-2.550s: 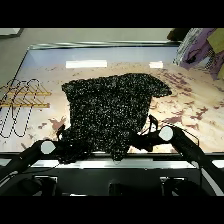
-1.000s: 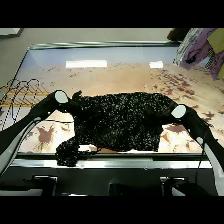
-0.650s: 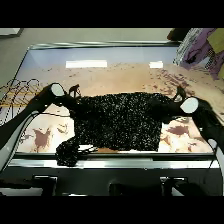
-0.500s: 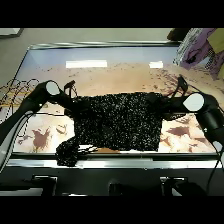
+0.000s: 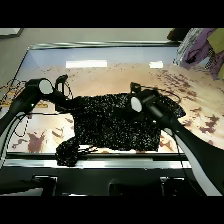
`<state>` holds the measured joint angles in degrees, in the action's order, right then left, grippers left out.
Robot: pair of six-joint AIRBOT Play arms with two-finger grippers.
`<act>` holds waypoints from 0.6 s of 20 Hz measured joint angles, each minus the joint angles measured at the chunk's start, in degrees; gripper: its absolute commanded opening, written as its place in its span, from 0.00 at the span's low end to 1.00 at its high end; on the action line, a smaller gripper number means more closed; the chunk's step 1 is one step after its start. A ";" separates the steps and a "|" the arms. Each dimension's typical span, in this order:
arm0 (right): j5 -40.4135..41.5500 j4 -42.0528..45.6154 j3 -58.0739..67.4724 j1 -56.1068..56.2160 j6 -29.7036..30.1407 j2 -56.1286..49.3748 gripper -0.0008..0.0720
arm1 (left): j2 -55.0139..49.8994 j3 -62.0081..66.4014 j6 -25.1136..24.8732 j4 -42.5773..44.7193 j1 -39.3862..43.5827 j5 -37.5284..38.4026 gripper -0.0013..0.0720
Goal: Fold the clothes and pants, and hang the long-sleeved shirts on hangers.
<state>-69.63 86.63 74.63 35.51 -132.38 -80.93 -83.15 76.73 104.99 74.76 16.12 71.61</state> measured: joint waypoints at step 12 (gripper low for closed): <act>2.60 -3.30 0.83 1.57 -2.62 -12.20 0.19 | 0.02 0.00 -0.02 0.46 -0.07 -0.02 0.85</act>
<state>-67.02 83.33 75.46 37.08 -135.00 -93.12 -83.13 76.73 104.97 75.22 16.05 71.59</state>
